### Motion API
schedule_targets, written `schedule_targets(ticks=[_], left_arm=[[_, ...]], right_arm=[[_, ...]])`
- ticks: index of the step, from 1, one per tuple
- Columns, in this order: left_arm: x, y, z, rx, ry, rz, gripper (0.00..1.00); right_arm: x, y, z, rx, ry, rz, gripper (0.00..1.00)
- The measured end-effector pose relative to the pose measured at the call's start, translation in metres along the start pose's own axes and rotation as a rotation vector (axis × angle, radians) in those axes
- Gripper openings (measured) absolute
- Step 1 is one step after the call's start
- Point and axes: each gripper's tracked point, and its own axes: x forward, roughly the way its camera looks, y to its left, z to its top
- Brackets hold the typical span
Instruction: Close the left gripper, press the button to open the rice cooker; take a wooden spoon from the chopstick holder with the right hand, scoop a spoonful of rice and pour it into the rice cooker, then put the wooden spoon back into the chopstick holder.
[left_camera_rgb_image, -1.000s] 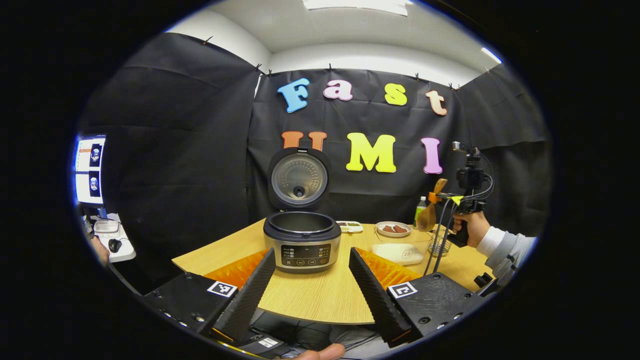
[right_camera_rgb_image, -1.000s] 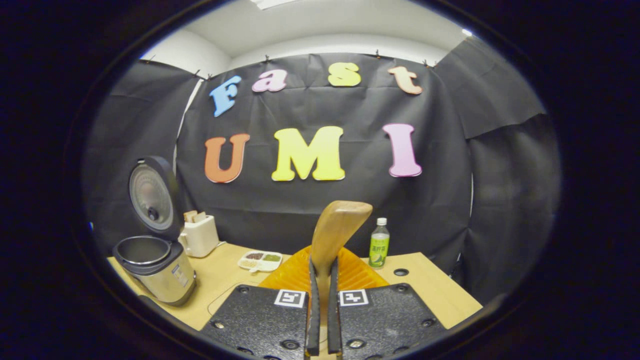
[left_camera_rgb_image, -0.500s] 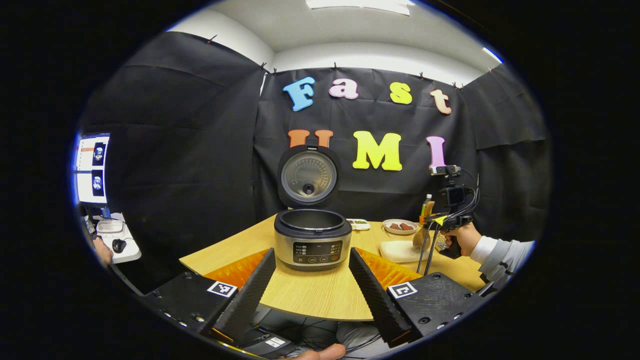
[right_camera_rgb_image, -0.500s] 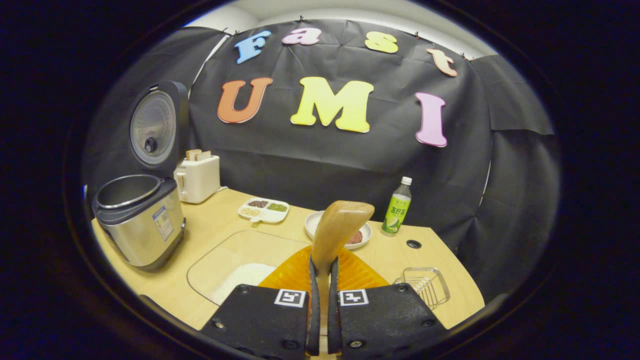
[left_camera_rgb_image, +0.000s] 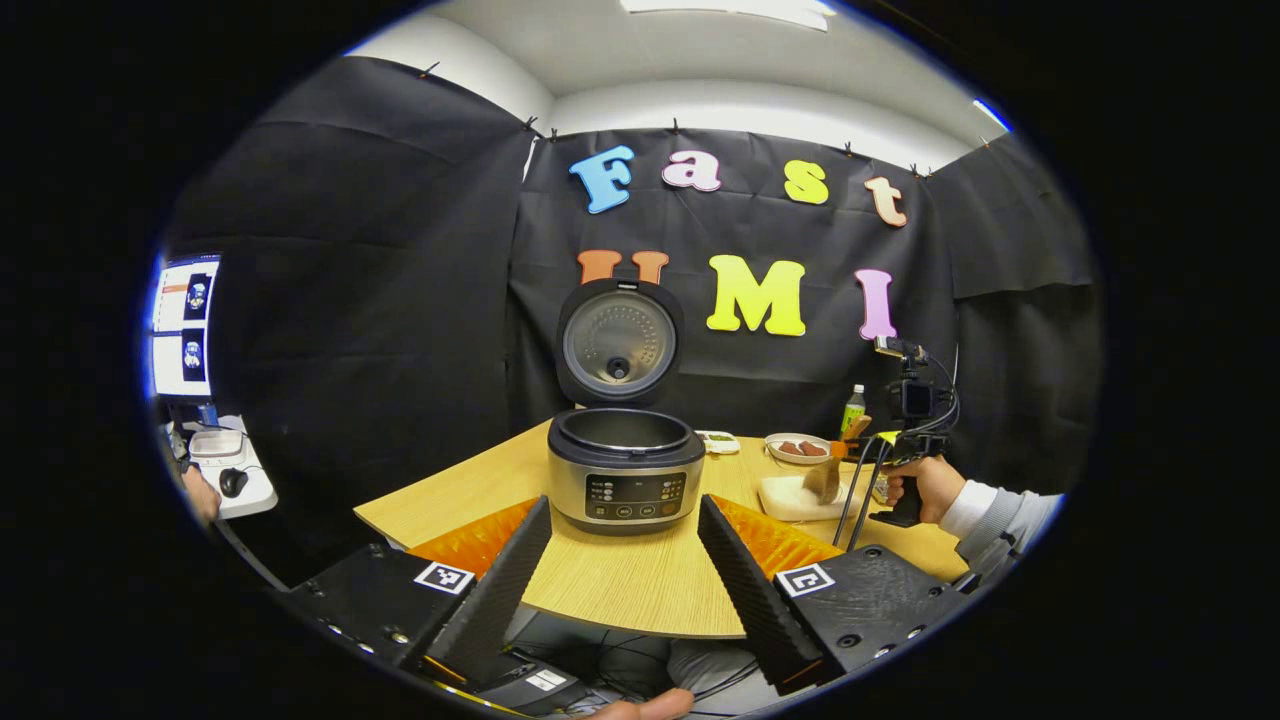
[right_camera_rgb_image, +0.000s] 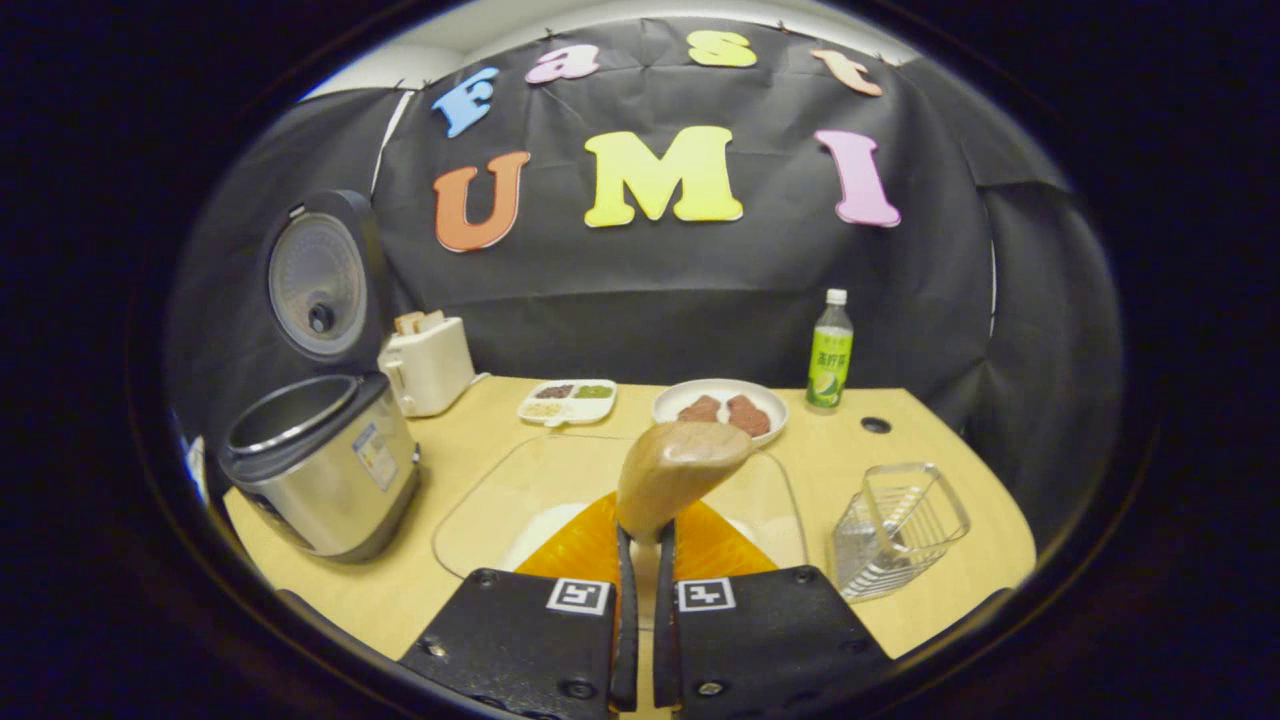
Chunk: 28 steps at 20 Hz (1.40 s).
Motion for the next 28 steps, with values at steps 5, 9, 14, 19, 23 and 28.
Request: schedule_targets(ticks=[5, 9, 14, 19, 23, 28], left_arm=[[-0.002, 0.007, 0.002, -0.002, -0.009, 0.006, 0.95], [0.0, 0.014, -0.001, -0.01, 0.0, 0.02, 0.94], [0.001, 0.016, -0.003, -0.013, 0.004, 0.025, 0.95], [-0.001, 0.013, 0.001, 0.018, -0.01, 0.026, 0.94], [-0.004, 0.008, 0.009, 0.017, -0.026, 0.02, 0.94], [-0.005, 0.012, 0.008, 0.031, -0.026, 0.032, 0.94]], right_arm=[[0.006, 0.021, 0.001, 0.107, 0.028, 0.059, 0.11], [0.015, 0.02, 0.004, 0.331, 0.086, 0.149, 0.11], [0.02, -0.004, 0.01, 0.645, 0.132, 0.212, 0.11], [0.007, -0.026, 0.032, 0.761, 0.067, 0.21, 0.11], [-0.005, -0.048, 0.048, 0.857, 0.005, 0.214, 0.11], [-0.015, -0.069, 0.065, 1.2, -0.071, 0.328, 0.11]])
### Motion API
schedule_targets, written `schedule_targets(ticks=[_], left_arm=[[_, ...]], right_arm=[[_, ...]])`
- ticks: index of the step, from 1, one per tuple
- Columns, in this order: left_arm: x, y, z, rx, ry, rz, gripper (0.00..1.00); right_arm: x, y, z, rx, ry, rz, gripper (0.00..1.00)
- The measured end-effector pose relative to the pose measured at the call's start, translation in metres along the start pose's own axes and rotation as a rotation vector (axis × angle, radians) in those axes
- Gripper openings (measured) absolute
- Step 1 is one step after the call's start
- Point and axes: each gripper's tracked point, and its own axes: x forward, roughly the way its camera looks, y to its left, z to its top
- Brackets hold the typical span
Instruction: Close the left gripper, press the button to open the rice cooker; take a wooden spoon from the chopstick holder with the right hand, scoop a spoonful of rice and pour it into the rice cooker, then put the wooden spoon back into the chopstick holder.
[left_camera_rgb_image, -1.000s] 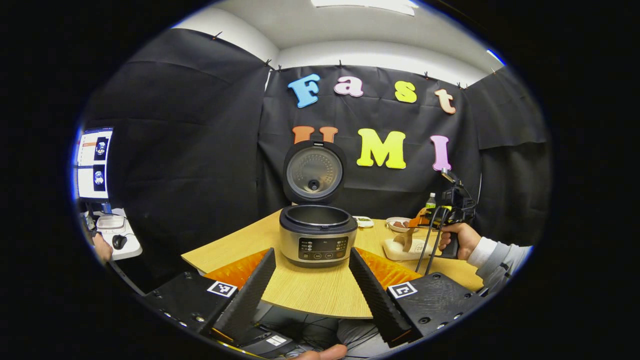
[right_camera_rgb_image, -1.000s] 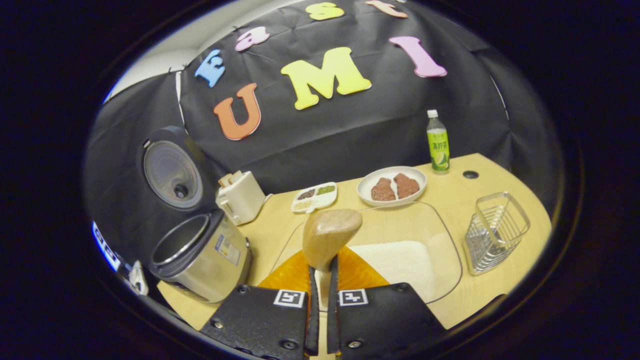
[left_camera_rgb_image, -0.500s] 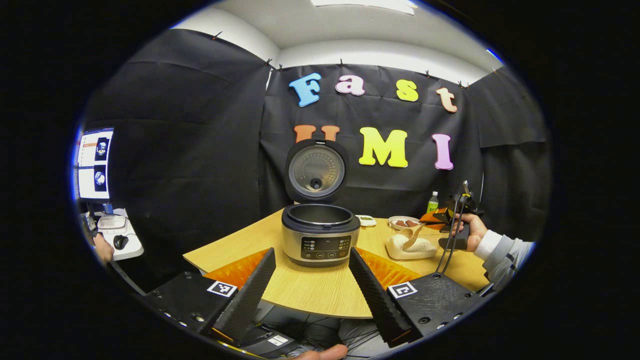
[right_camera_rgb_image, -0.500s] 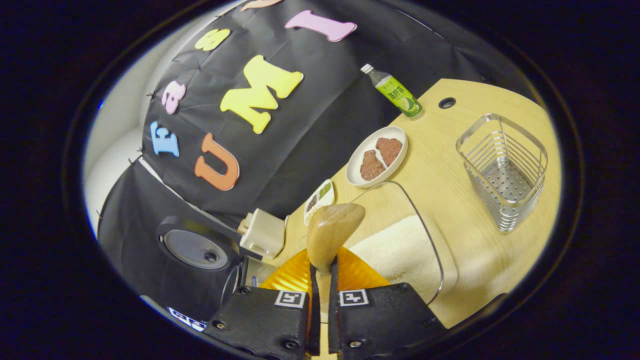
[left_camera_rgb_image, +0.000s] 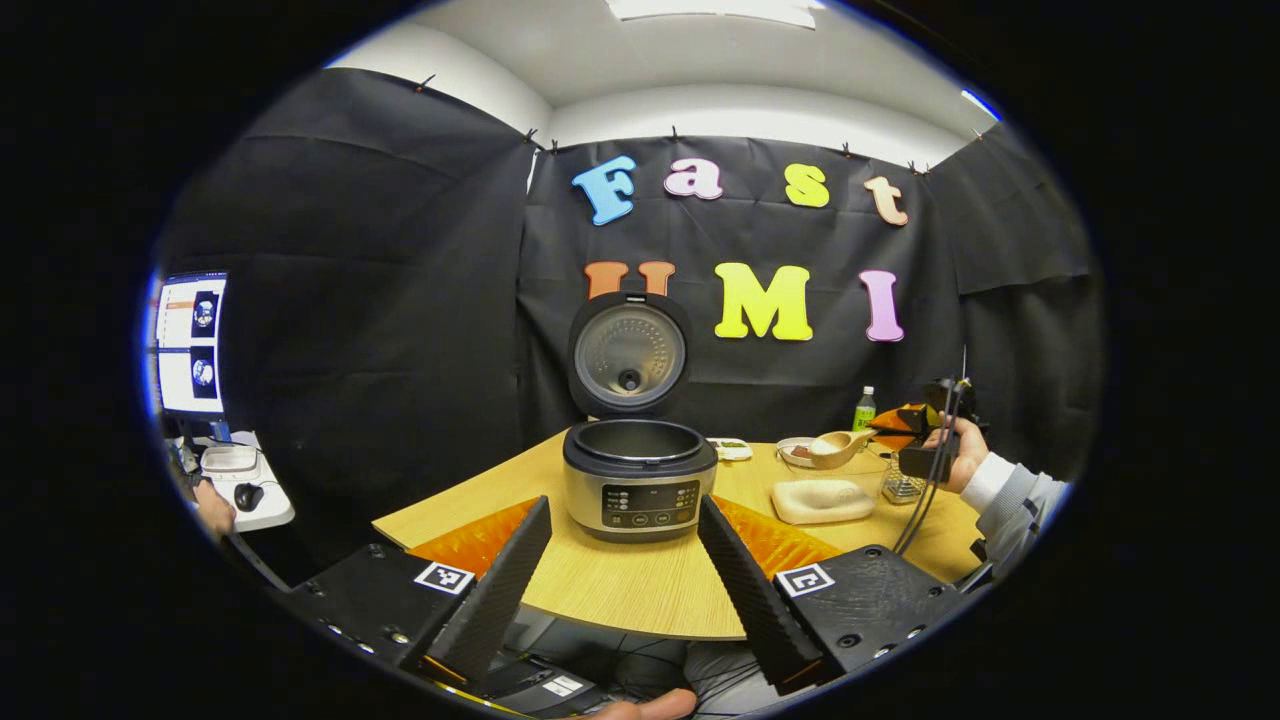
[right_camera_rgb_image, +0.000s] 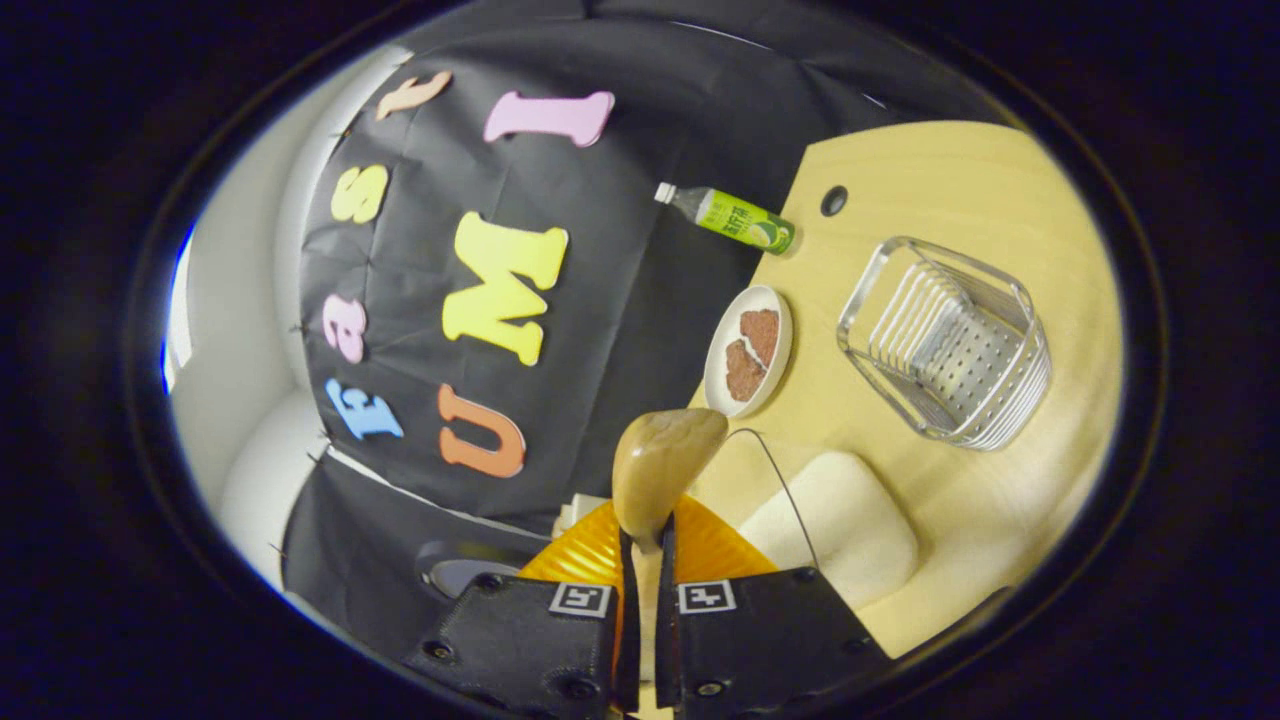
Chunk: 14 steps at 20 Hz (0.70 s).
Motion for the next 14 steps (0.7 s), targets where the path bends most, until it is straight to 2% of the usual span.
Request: schedule_targets(ticks=[3, 5, 8, 14], left_arm=[[-0.003, -0.001, 0.0, 0.008, 0.0, -0.004, 0.95], [-0.007, 0.003, 0.002, 0.009, -0.002, -0.007, 0.95], [-0.012, 0.01, 0.005, -0.004, -0.012, -0.003, 0.94], [-0.026, 0.032, 0.011, -0.026, -0.027, 0.022, 0.95]], right_arm=[[-0.002, -0.001, 0.006, 0.191, -0.022, 0.064, 0.11], [-0.003, 0.008, 0.003, 0.256, -0.021, 0.115, 0.11], [-0.002, 0.031, -0.013, 0.276, 0.008, 0.159, 0.11], [0.013, 0.088, -0.074, 0.22, 0.091, 0.18, 0.11]])
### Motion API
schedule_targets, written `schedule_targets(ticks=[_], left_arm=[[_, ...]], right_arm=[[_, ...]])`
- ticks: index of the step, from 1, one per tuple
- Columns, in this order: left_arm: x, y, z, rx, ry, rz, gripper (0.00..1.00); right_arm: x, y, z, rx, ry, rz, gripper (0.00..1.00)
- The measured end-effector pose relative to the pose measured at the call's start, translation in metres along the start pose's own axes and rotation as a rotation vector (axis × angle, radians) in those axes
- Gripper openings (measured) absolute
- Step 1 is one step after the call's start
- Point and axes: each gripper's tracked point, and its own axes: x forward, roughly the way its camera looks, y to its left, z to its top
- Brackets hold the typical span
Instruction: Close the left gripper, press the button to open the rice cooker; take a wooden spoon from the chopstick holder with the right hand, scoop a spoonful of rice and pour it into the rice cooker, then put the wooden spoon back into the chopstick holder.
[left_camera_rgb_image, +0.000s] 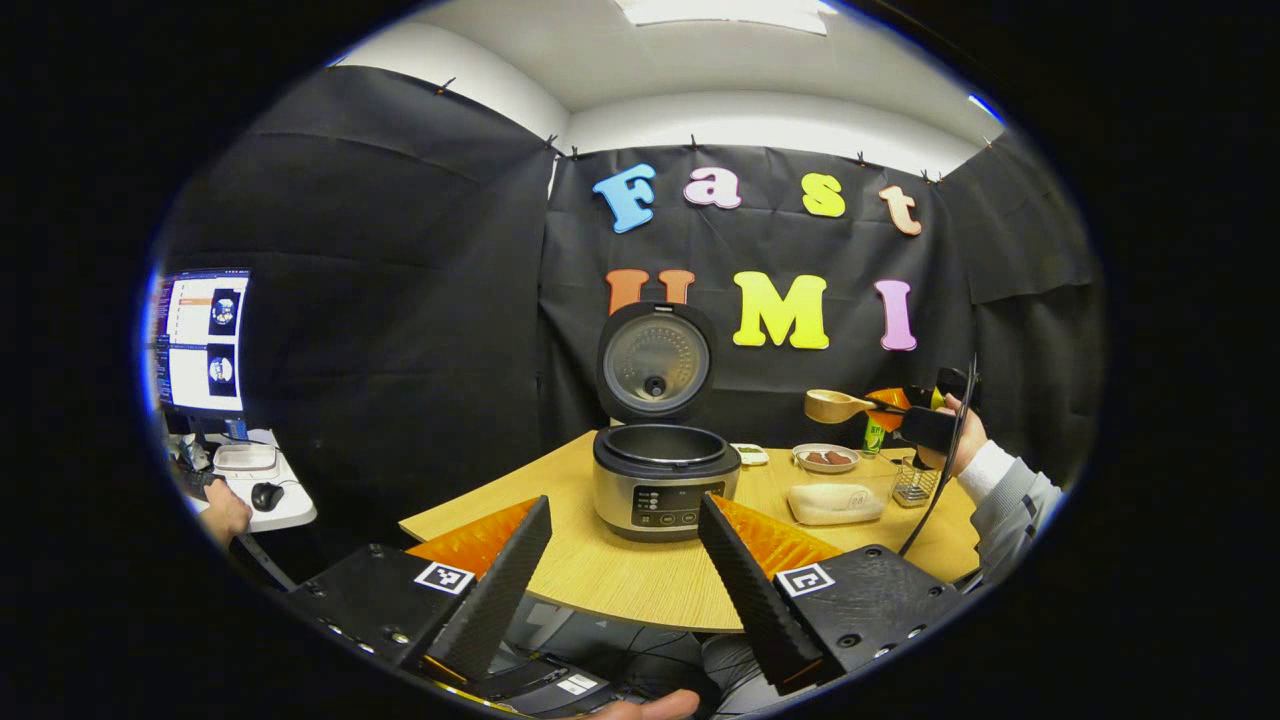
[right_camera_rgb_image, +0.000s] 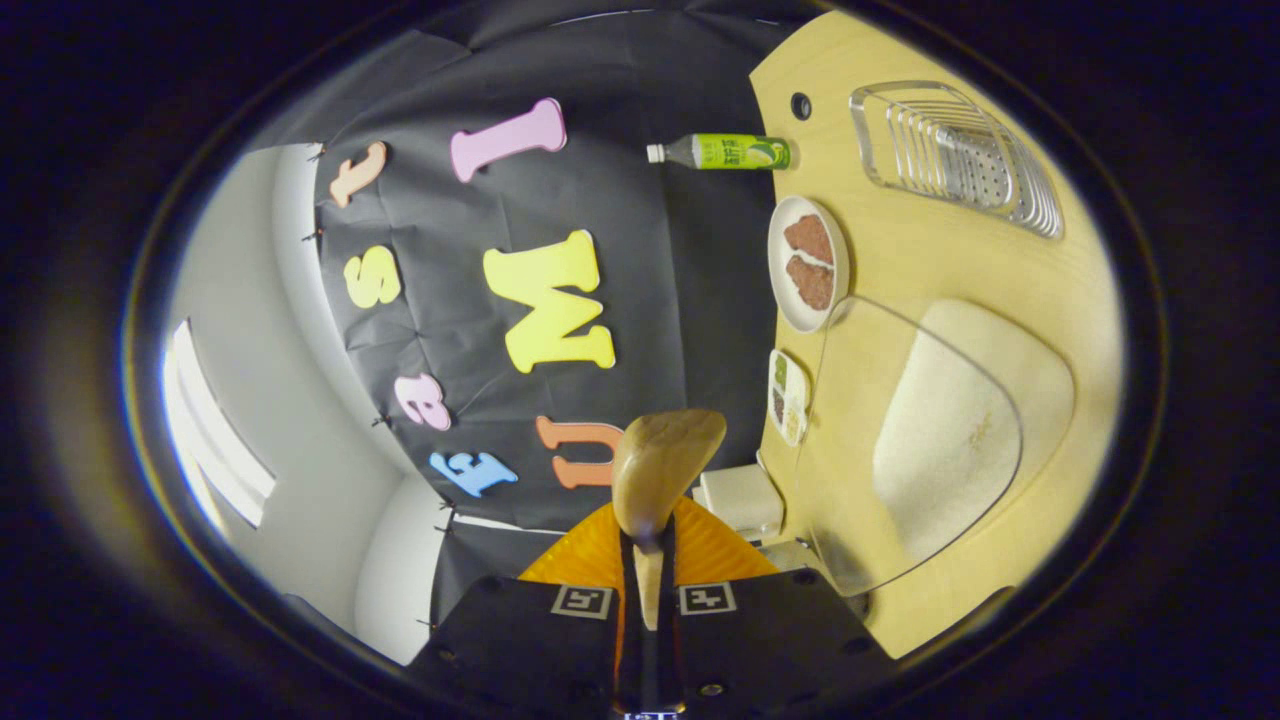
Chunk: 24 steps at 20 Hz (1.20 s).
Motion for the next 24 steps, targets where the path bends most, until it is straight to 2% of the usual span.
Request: schedule_targets(ticks=[4, 9, 11, 17, 23, 24], left_arm=[[-0.015, 0.01, 0.004, -0.013, -0.01, -0.015, 0.94], [-0.025, 0.03, 0.005, -0.032, -0.024, 0.0, 0.94], [-0.025, 0.041, 0.004, -0.059, -0.023, 0.028, 0.94], [-0.028, 0.042, -0.006, -0.097, -0.007, 0.002, 0.94], [-0.042, 0.046, -0.003, -0.066, -0.012, -0.008, 0.94], [-0.044, 0.045, -0.002, -0.06, -0.013, -0.013, 0.94]], right_arm=[[0.022, 0.013, -0.046, -0.05, 0.036, -0.054, 0.11], [0.055, 0.023, -0.103, -0.184, 0.088, -0.13, 0.11], [0.066, 0.023, -0.119, -0.235, 0.097, -0.163, 0.11], [0.087, 0.013, -0.172, -0.353, 0.149, -0.279, 0.11], [0.105, 0.015, -0.212, -0.615, 0.181, -0.374, 0.11], [0.106, 0.016, -0.217, -0.661, 0.184, -0.384, 0.08]])
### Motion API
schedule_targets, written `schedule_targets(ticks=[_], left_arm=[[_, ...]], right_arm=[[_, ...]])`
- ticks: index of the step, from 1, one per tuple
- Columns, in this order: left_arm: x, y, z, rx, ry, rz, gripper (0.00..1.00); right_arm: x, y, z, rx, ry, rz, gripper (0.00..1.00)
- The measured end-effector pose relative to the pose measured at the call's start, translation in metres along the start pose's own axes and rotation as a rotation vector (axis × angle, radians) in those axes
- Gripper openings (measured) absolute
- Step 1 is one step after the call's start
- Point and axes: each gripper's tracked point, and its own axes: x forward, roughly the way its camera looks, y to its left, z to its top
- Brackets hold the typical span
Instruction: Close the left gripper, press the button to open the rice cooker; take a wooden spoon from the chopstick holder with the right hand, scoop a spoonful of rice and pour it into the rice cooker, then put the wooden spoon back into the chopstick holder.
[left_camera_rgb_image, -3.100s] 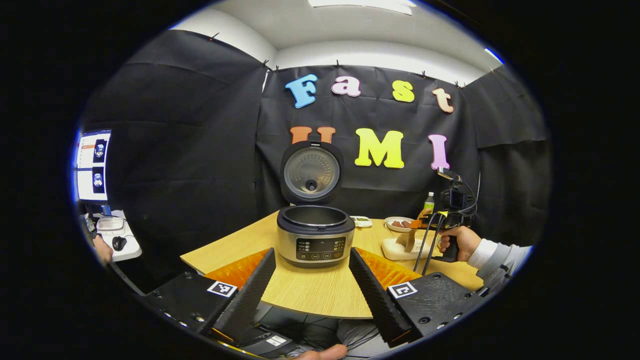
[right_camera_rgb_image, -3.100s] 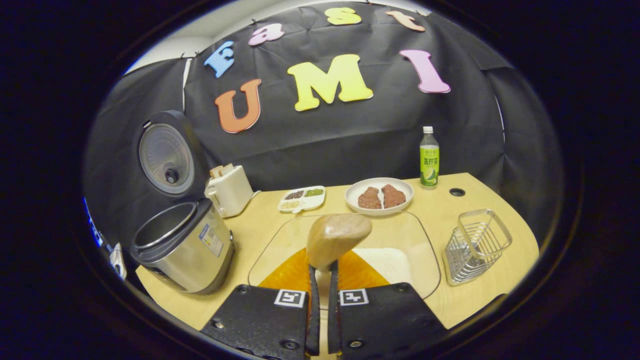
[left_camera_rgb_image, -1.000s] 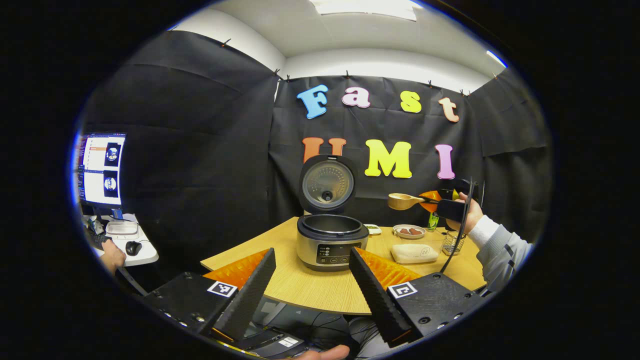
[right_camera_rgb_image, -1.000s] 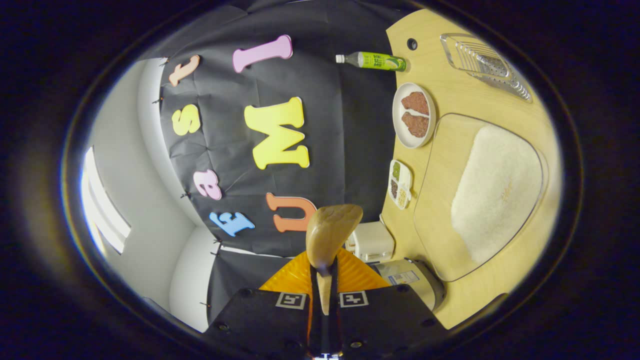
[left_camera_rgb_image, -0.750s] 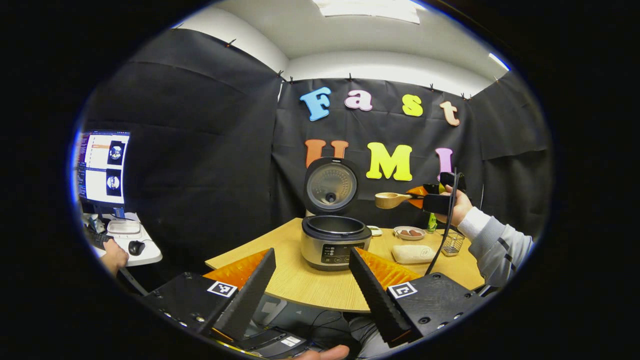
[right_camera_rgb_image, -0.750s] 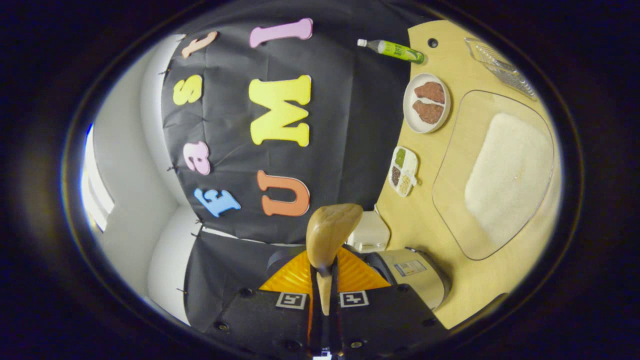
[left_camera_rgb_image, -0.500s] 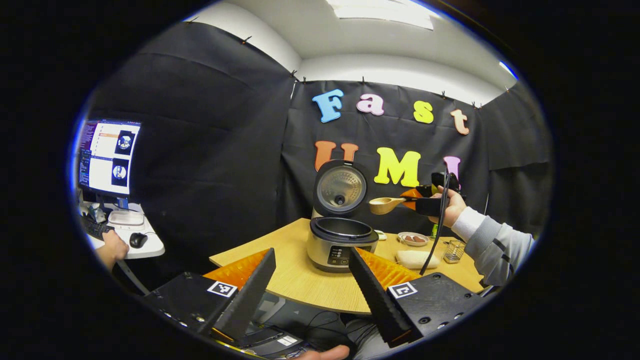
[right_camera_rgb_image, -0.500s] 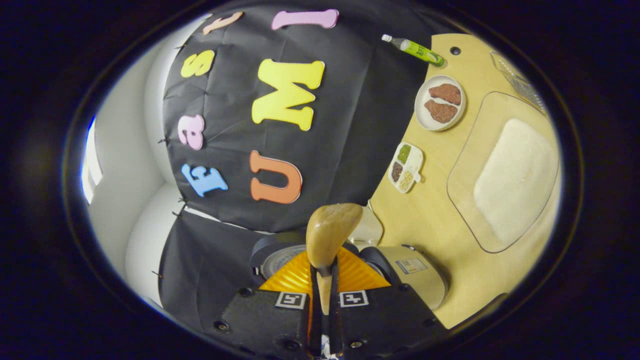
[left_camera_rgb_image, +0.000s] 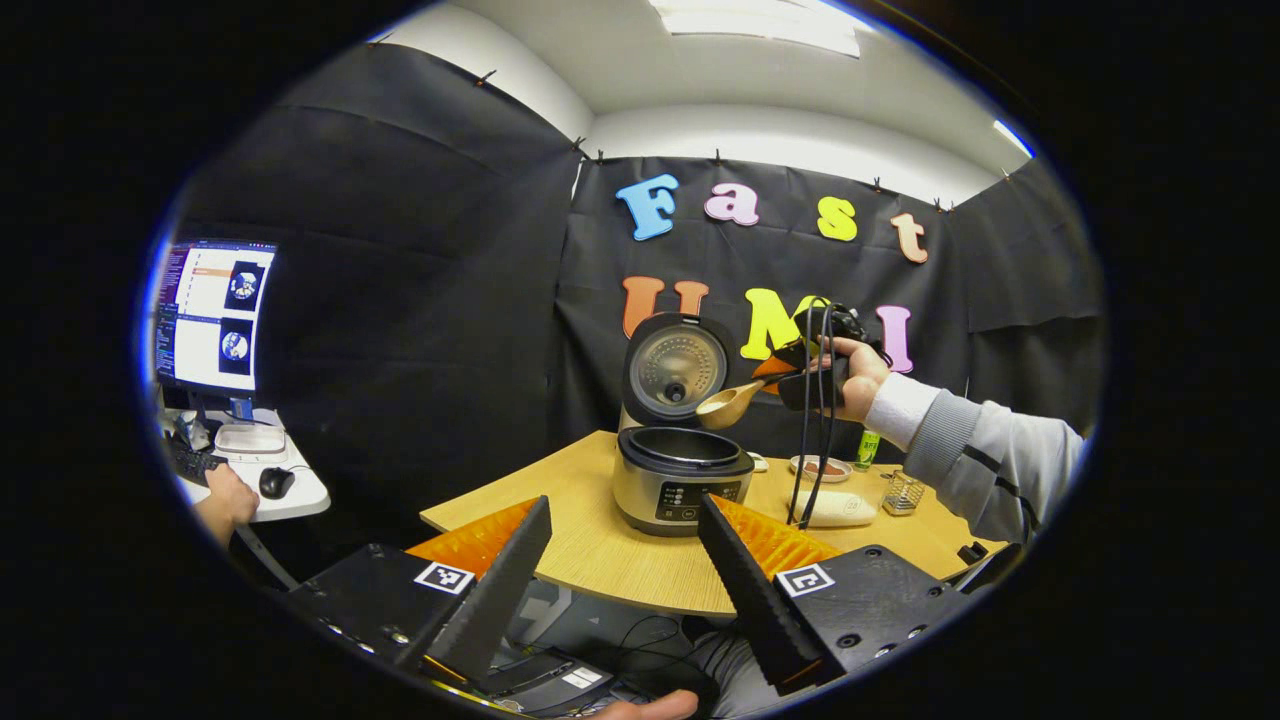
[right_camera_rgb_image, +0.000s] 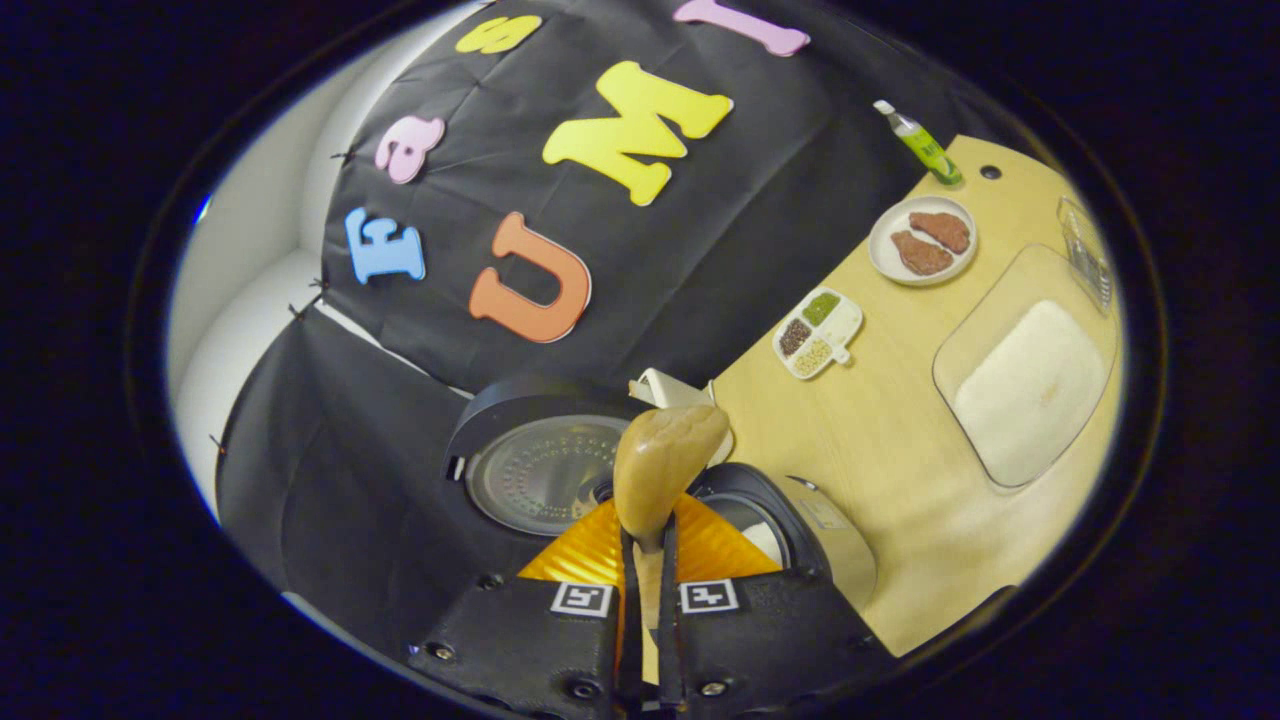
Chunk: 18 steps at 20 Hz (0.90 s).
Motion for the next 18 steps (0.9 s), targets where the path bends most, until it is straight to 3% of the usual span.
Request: schedule_targets(ticks=[7, 15, 18], left_arm=[[-0.008, 0.002, 0.009, 0.023, -0.015, -0.005, 0.94], [-0.012, -0.004, 0.014, 0.048, -0.022, -0.013, 0.94], [-0.01, -0.007, 0.009, 0.047, -0.009, -0.013, 0.94]], right_arm=[[-0.001, 0.019, -0.006, -0.362, -0.042, -0.117, 0.11], [0.001, 0.043, -0.019, -0.617, -0.068, -0.097, 0.11], [0.001, 0.048, -0.017, -0.765, -0.101, -0.094, 0.11]])
